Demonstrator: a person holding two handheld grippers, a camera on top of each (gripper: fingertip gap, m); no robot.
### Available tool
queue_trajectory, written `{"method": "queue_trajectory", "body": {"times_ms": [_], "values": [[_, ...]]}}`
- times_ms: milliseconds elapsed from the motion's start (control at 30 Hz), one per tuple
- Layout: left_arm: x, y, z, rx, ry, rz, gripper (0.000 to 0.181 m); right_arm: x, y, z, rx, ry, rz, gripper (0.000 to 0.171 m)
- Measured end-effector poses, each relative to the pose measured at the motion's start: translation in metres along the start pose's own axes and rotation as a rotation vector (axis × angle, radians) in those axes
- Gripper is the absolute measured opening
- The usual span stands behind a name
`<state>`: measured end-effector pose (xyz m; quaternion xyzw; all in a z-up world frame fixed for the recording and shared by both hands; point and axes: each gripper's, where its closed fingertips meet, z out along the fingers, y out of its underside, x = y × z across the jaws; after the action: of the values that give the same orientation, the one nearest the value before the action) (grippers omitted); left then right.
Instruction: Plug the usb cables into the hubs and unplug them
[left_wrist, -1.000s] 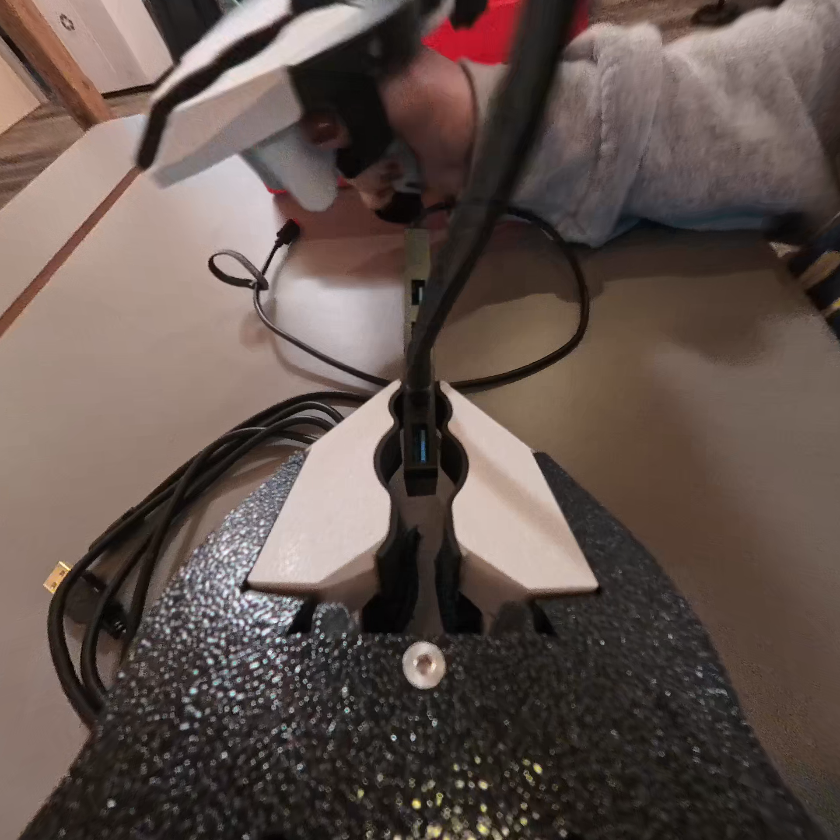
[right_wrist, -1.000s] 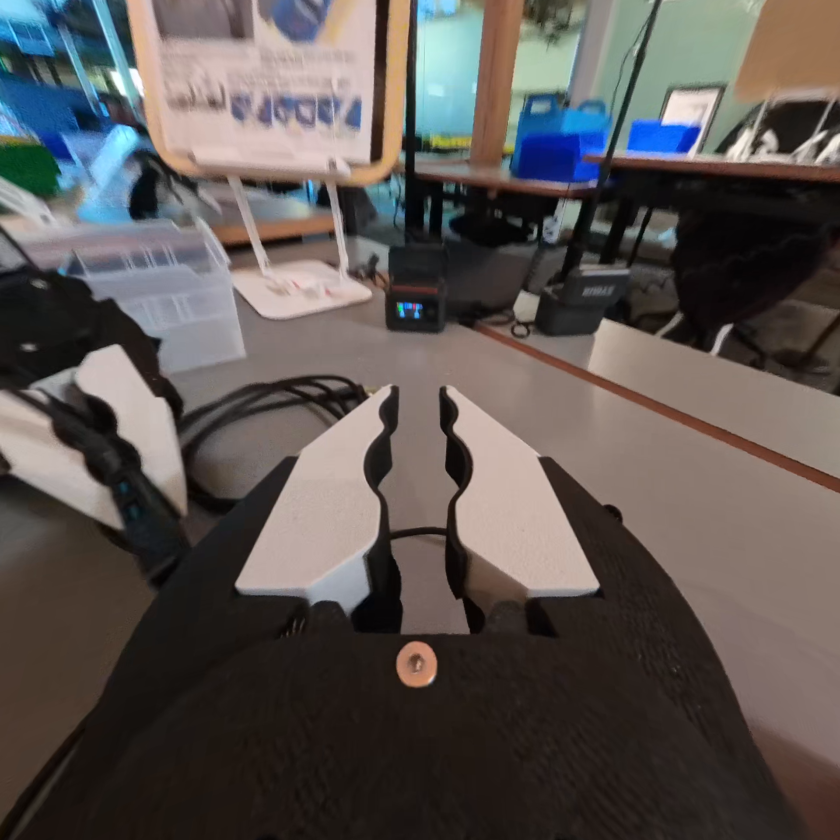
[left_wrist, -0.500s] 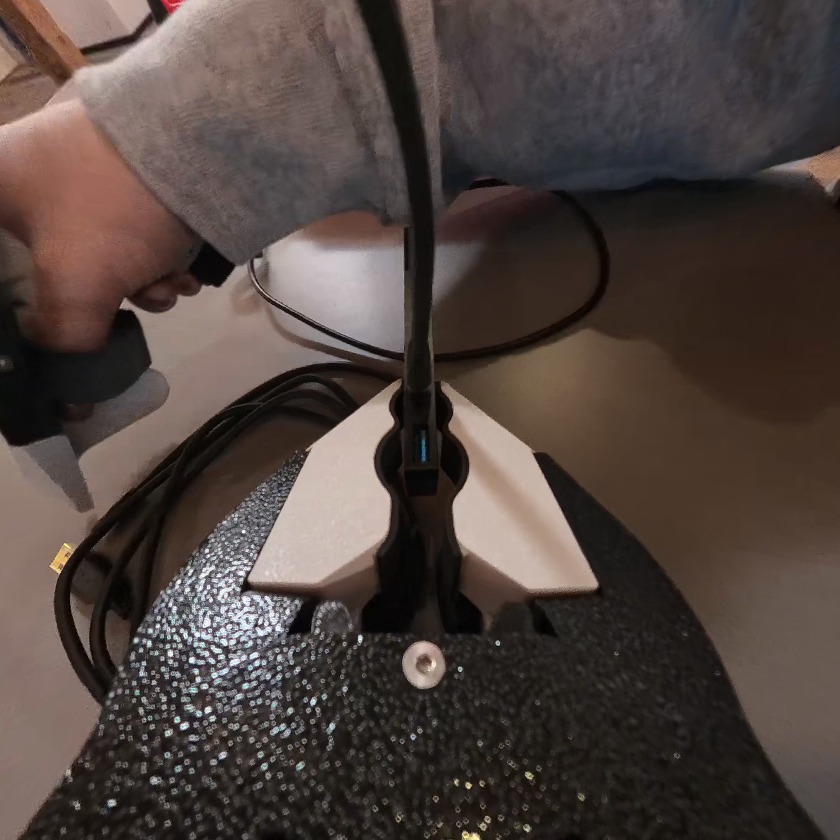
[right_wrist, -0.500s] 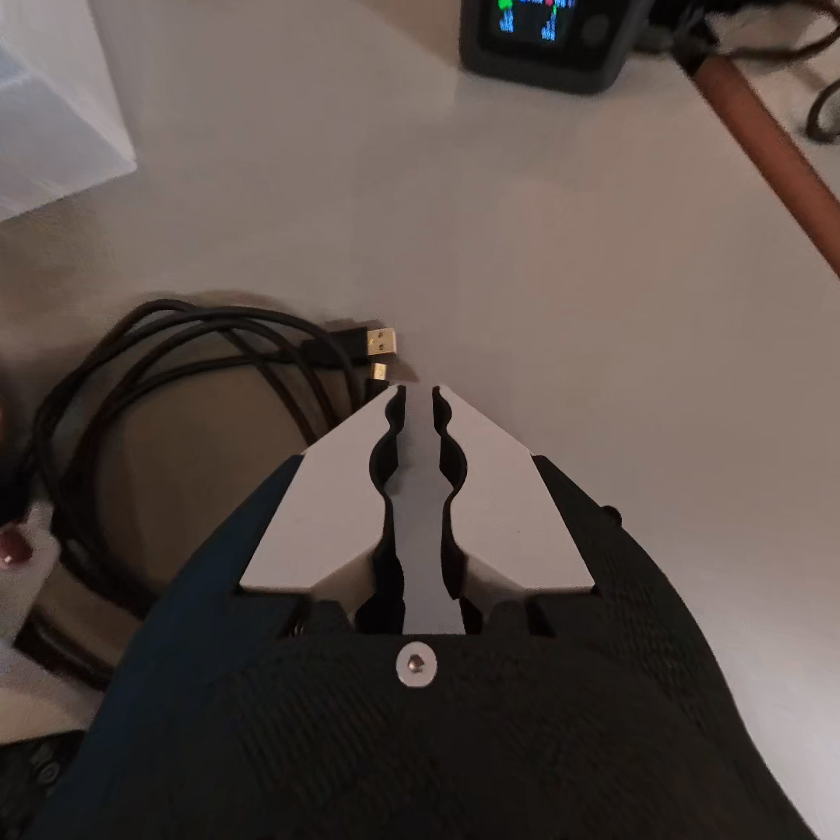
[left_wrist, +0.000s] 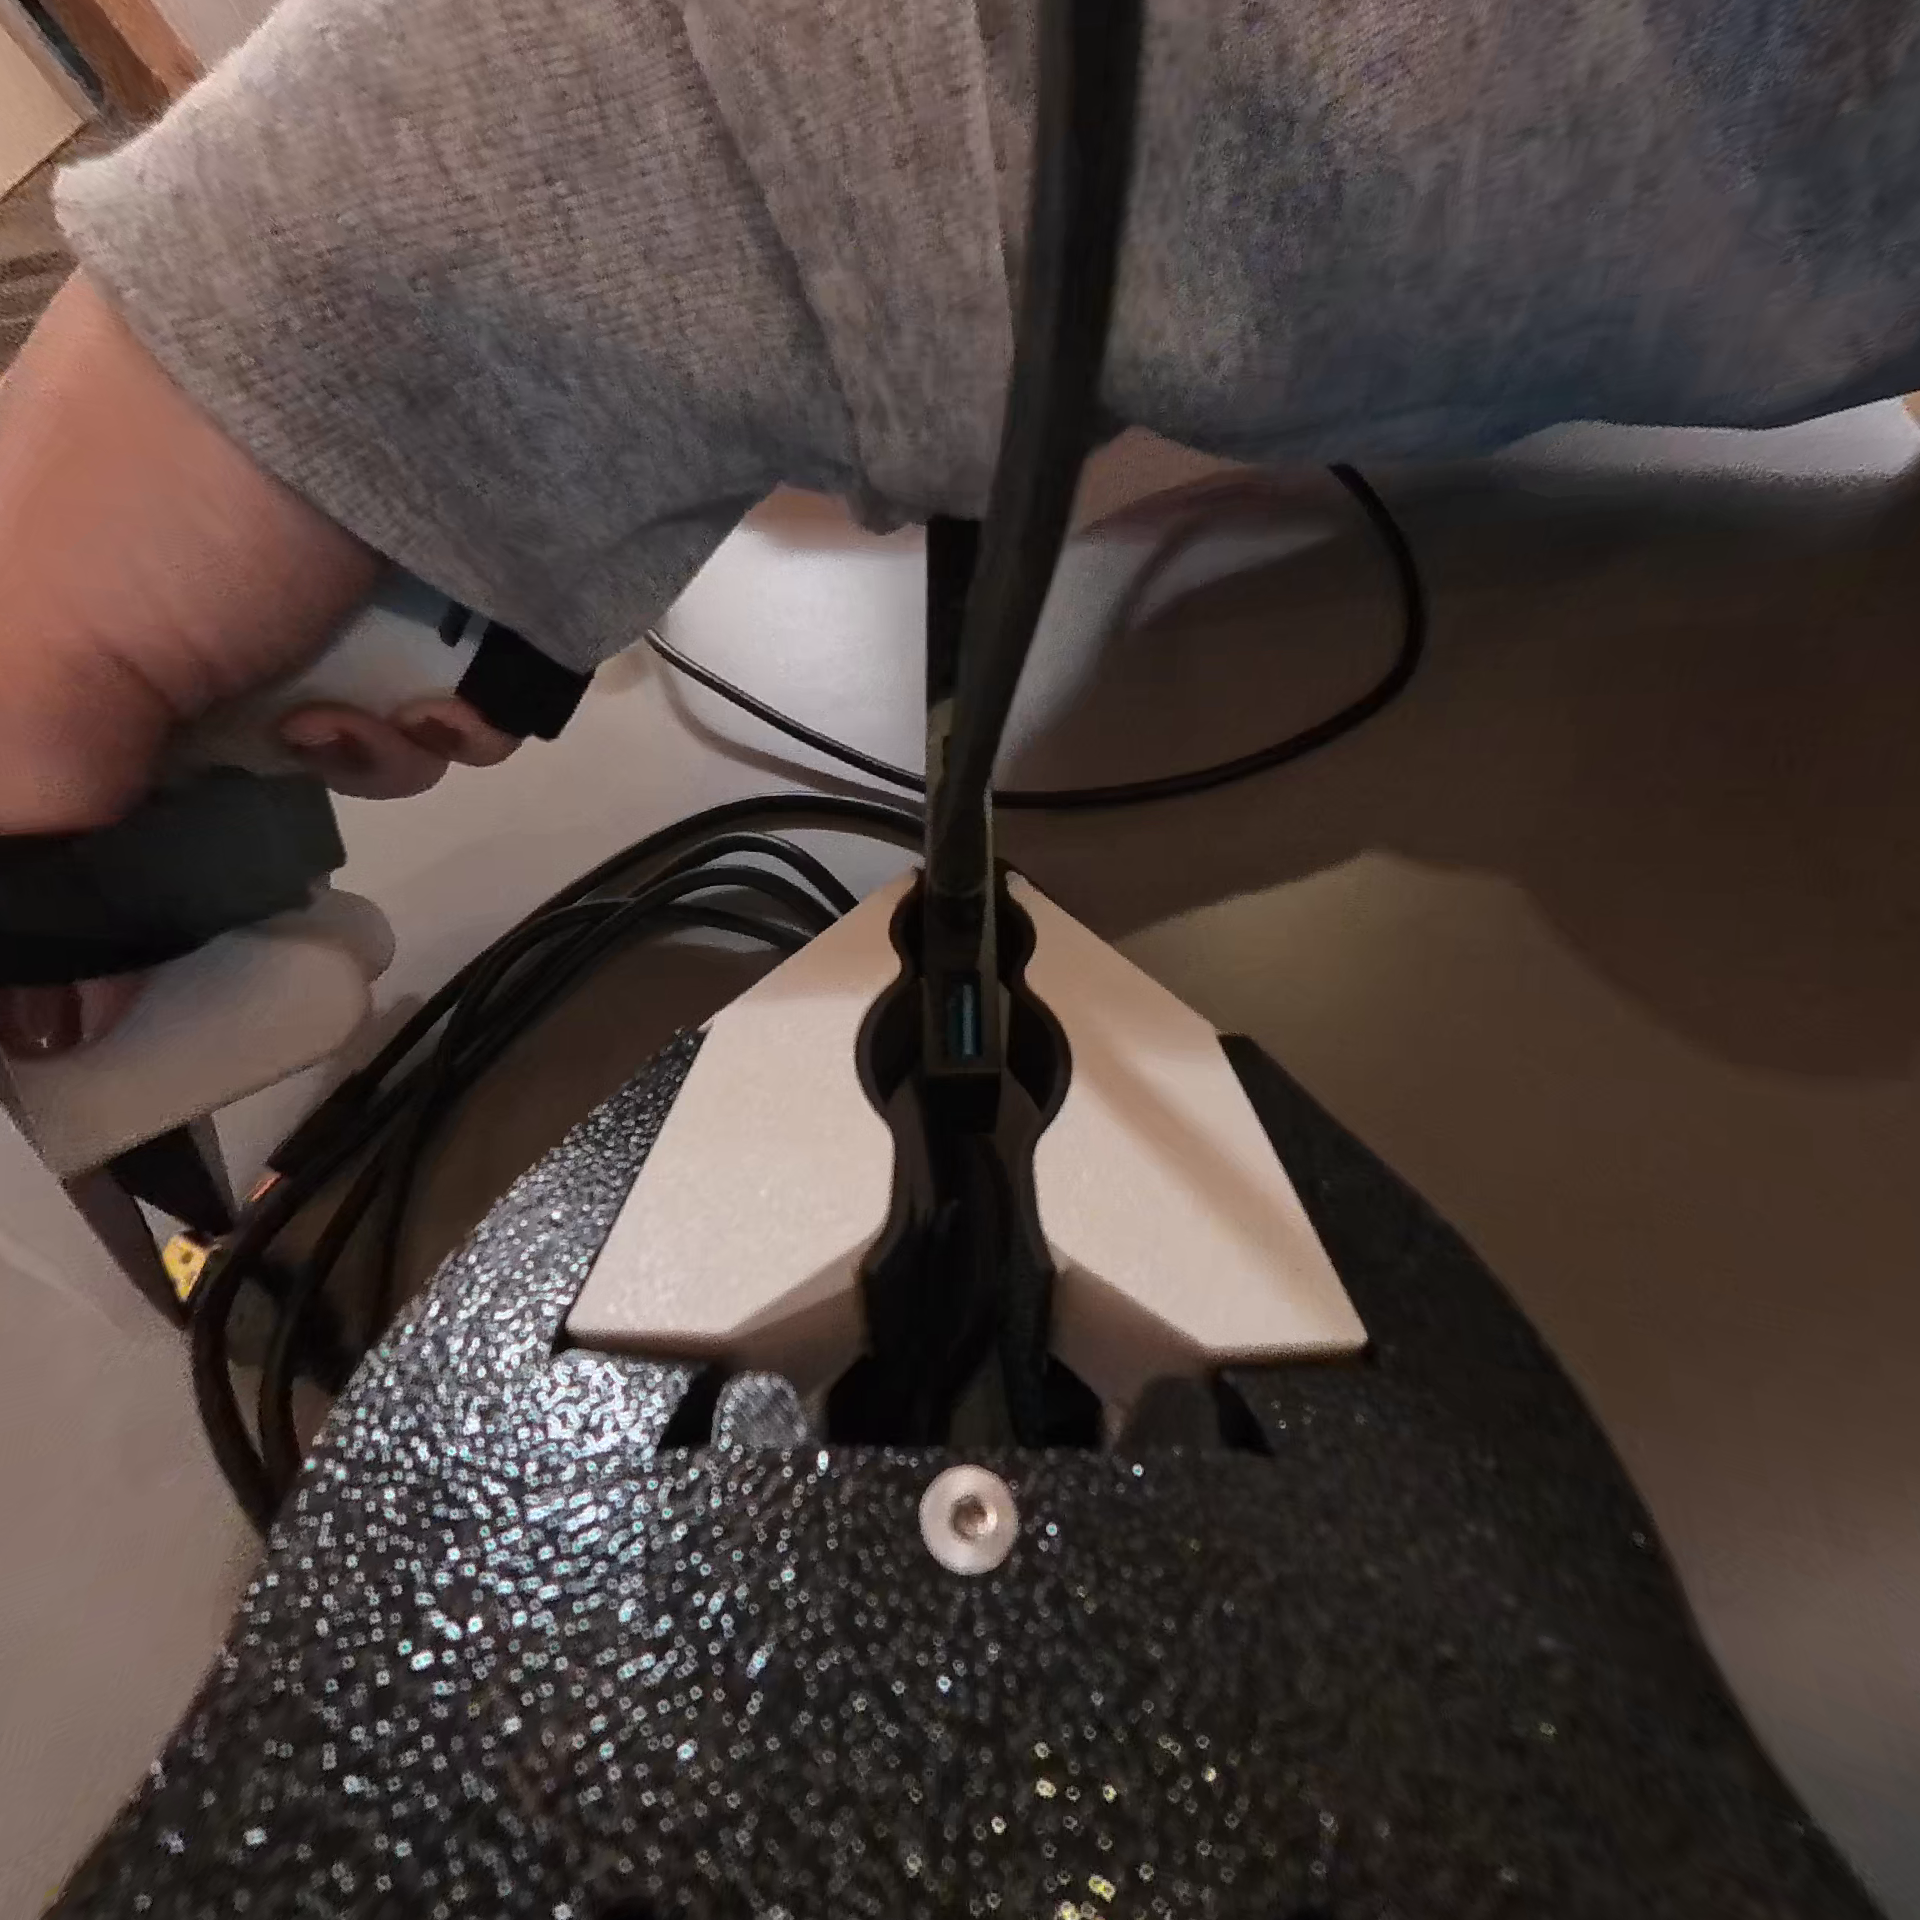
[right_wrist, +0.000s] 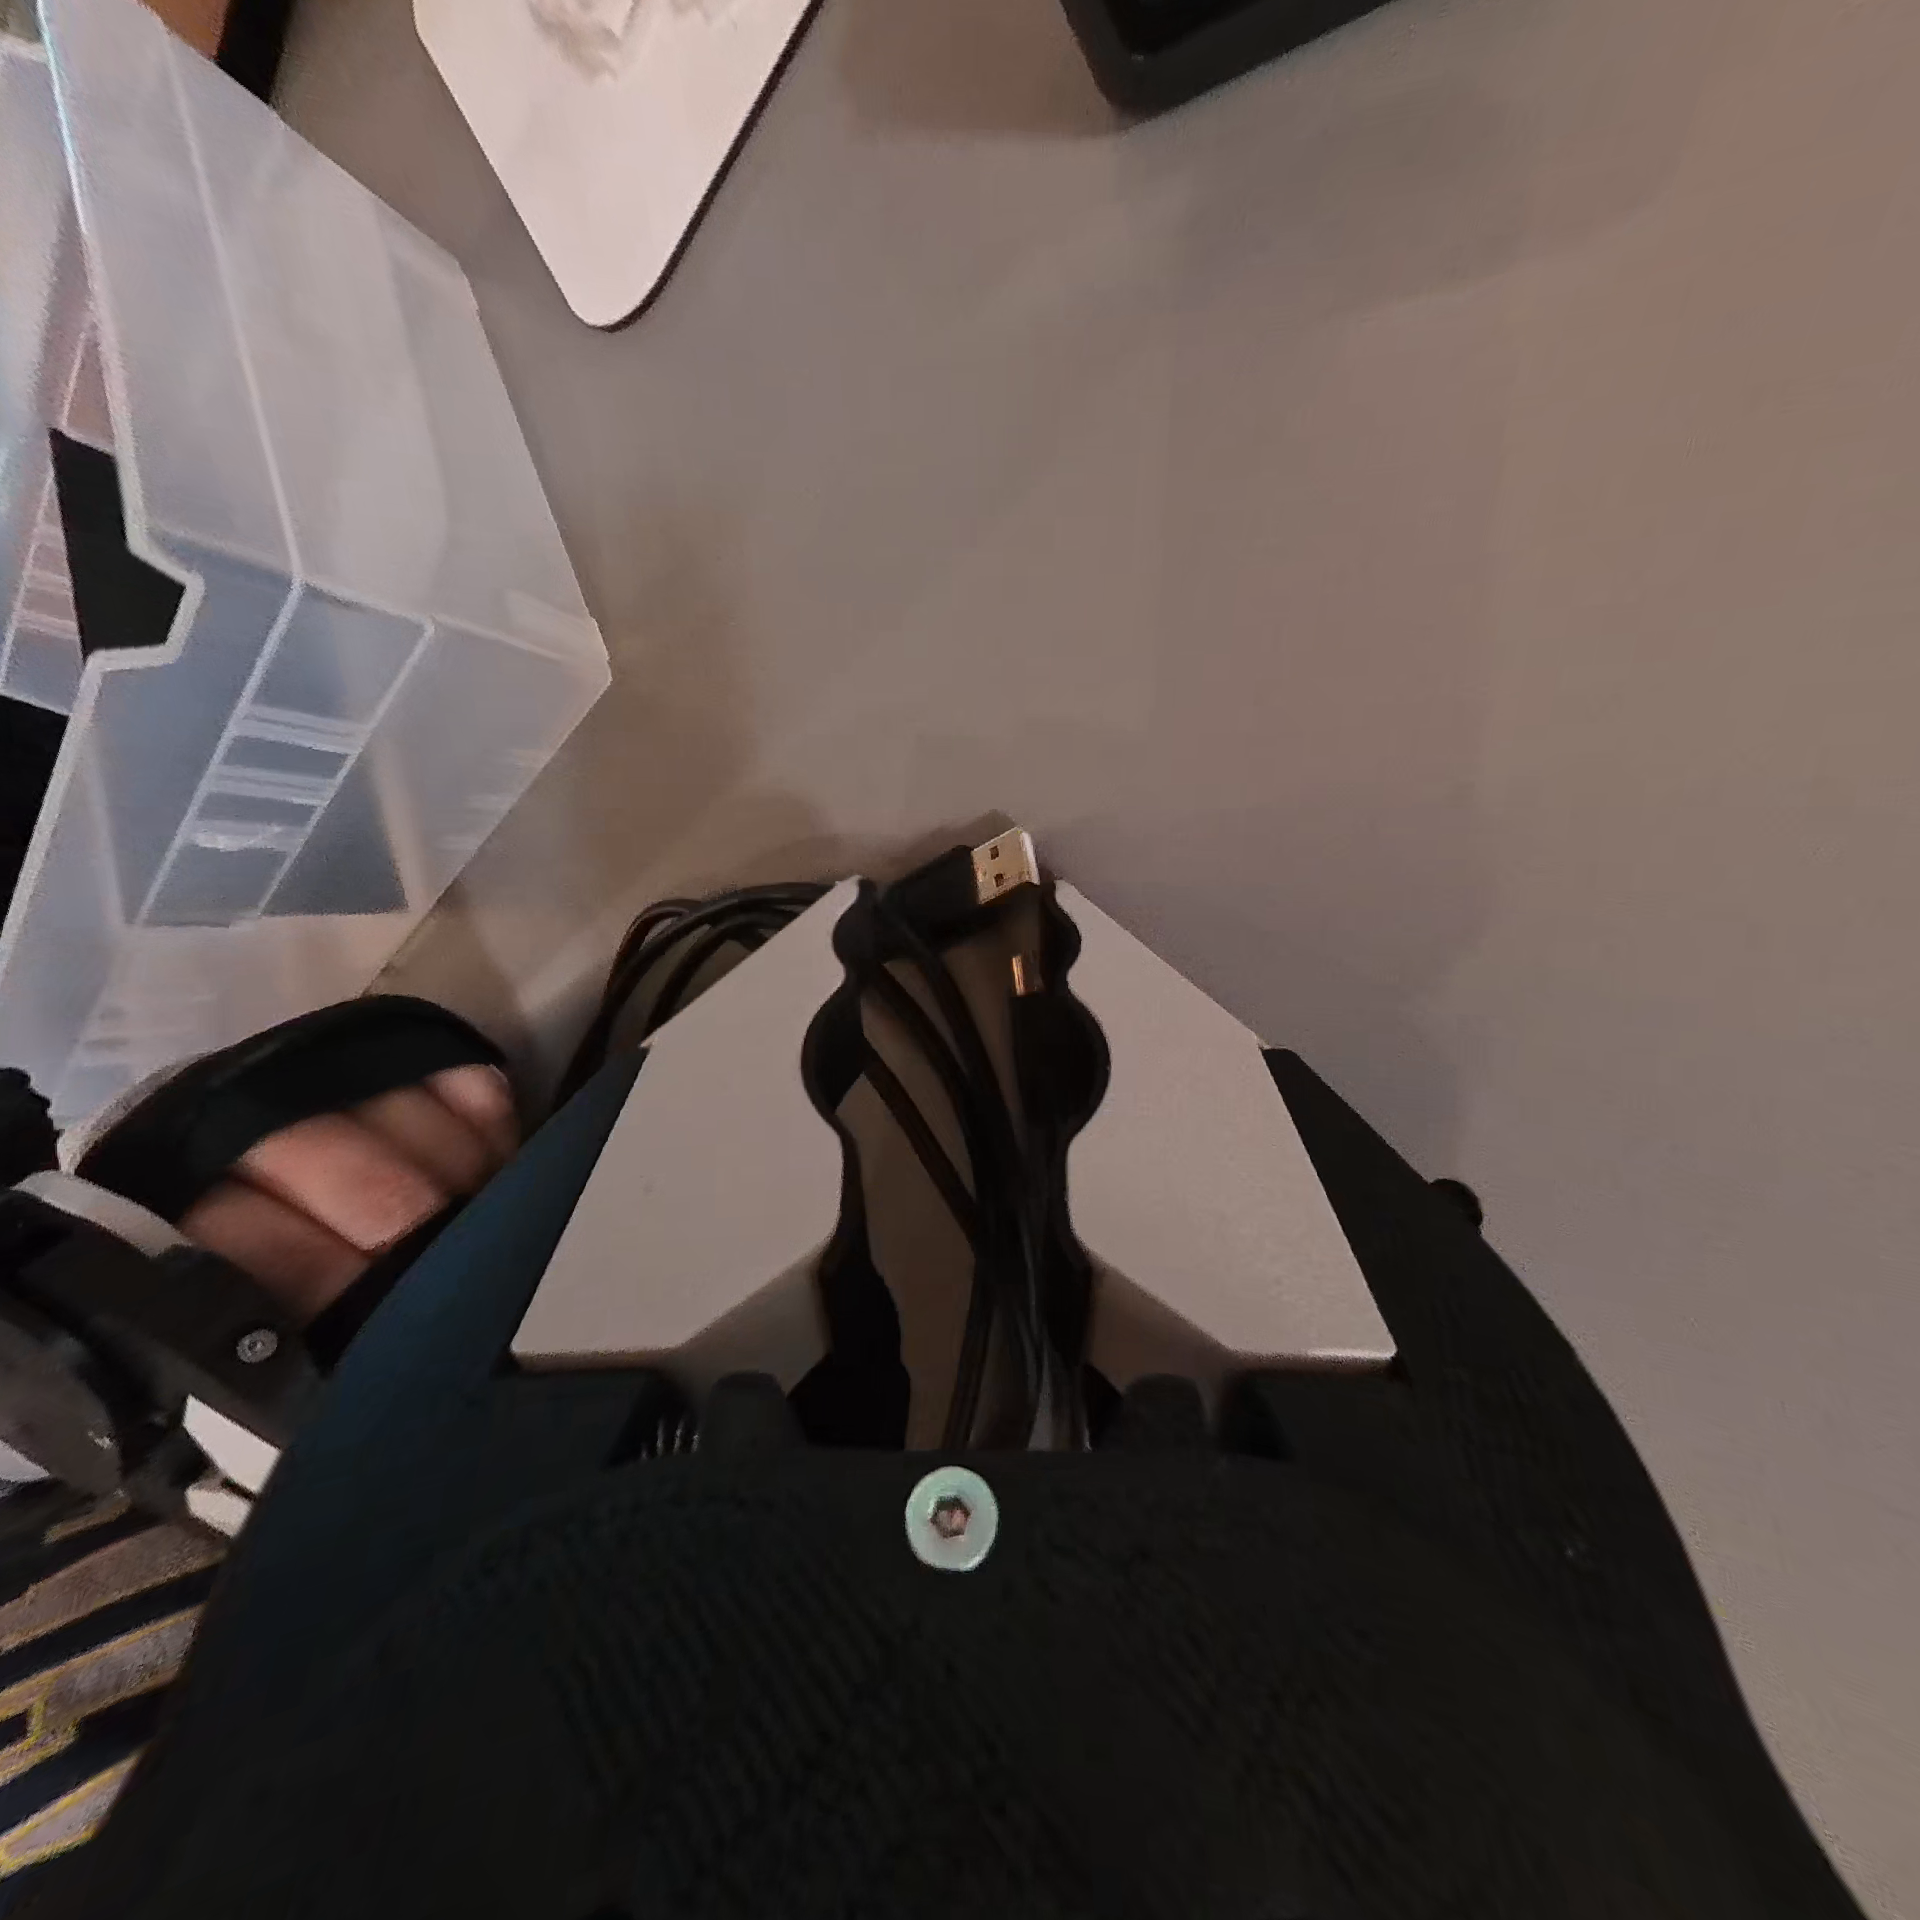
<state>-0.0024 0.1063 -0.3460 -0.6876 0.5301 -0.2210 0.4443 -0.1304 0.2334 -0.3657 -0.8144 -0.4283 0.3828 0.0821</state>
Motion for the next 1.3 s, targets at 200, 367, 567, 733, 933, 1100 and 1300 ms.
{"method": "queue_trajectory", "body": {"times_ms": [200,367,567,733,933,1100,1300], "values": [[0.0,0.003,0.001,-0.014,0.002,0.001,0.009,0.003,-0.003,0.007,-0.058,0.154,-0.08,0.021],[0.0,0.004,0.001,-0.016,-0.003,0.005,0.009,-0.006,-0.008,0.016,-0.075,0.184,-0.183,0.008],[-0.002,0.004,-0.001,-0.014,-0.011,0.008,0.009,-0.008,-0.031,-0.012,0.085,0.329,-0.443,0.0],[-0.002,-0.001,-0.004,0.007,-0.012,0.003,0.009,-0.004,-0.03,-0.054,0.118,0.344,-0.526,0.0],[0.007,0.0,0.002,-0.018,0.015,0.037,0.009,0.001,-0.004,-0.041,-0.006,0.219,-0.33,0.01],[0.003,-0.006,-0.008,0.04,0.004,0.029,0.009,-0.002,-0.003,-0.011,-0.014,0.199,-0.284,0.006],[-0.004,-0.005,-0.022,0.082,0.009,-0.008,0.009,-0.016,0.003,0.004,-0.063,0.131,-0.345,0.036]]}}
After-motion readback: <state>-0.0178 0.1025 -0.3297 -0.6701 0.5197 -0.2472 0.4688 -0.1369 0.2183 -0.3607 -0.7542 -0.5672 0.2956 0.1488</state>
